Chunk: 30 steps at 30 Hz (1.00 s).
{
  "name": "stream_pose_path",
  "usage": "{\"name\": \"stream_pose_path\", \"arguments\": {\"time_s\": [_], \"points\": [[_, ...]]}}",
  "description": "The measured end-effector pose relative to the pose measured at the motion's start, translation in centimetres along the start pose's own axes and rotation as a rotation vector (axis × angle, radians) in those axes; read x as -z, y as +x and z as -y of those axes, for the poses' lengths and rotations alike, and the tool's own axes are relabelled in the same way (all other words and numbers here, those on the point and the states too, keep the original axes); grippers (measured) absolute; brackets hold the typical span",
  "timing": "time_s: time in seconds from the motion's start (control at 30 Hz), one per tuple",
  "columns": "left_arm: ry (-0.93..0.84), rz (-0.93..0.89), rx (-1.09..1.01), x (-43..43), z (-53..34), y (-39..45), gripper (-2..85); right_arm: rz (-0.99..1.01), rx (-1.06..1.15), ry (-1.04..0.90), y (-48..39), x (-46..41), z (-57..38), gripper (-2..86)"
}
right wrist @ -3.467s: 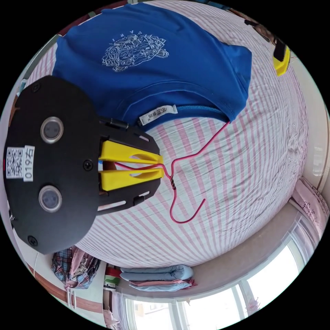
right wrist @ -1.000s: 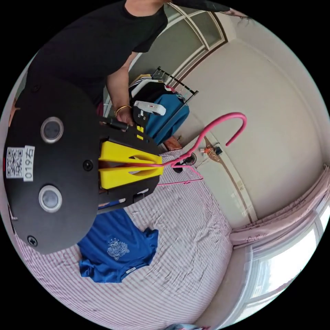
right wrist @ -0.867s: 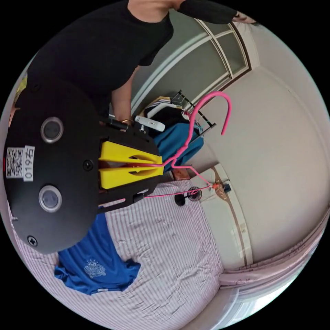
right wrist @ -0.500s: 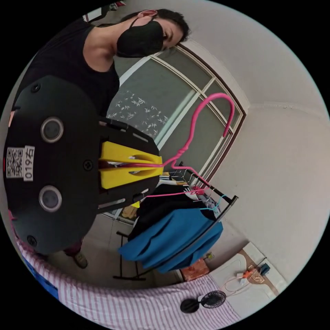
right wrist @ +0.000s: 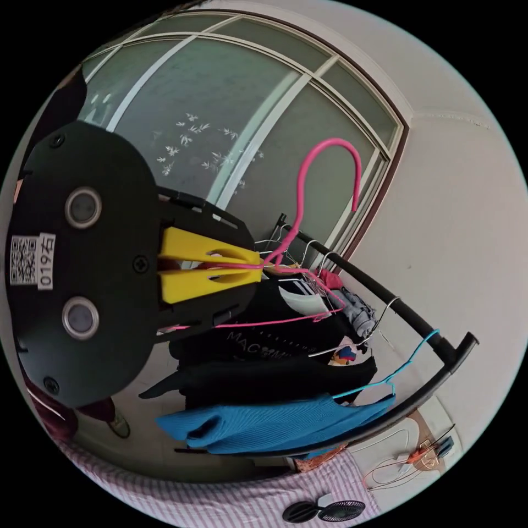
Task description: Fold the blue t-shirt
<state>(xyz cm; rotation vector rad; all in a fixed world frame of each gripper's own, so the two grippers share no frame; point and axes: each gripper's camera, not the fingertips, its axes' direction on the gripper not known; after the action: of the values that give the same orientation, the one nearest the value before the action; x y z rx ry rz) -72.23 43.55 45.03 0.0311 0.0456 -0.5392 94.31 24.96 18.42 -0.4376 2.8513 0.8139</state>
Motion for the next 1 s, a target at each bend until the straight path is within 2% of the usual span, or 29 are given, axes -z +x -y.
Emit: {"name": "stream_pose_path", "arguments": {"time_s": [0.37,0.57,0.67,0.73,0.8,0.87,0.93,1.0], "points": [[0.030,-0.142,-0.015,-1.6,2.6,-1.9,0.8,-0.191,-0.155,0.084,1.3,-10.1,9.4,-0.9],[0.013,-0.237,-0.053,-3.5,3.6,-0.4,0.8,-0.315,-0.161,0.010,2.2,-13.2,12.6,-0.7],[0.020,-0.274,-0.104,-4.4,4.5,1.4,0.8,-0.338,-0.095,-0.052,2.5,-14.0,12.6,0.1],[0.003,-0.315,-0.153,-5.7,5.2,3.2,0.8,-0.341,-0.012,-0.084,2.1,-13.4,12.3,1.7],[-0.024,-0.349,-0.171,-7.1,5.5,4.7,0.7,-0.250,0.054,-0.131,2.1,-11.4,11.7,7.7],[-0.067,-0.404,-0.196,-8.7,5.7,6.5,0.8,-0.186,0.113,-0.122,1.9,-8.4,10.5,8.5],[-0.101,-0.488,-0.237,-10.7,5.9,9.4,0.8,-0.110,0.199,-0.052,1.5,-3.8,8.7,8.1],[-0.124,-0.567,-0.286,-12.2,6.0,12.3,0.9,-0.030,0.328,0.094,1.3,4.7,5.3,5.4]]}}
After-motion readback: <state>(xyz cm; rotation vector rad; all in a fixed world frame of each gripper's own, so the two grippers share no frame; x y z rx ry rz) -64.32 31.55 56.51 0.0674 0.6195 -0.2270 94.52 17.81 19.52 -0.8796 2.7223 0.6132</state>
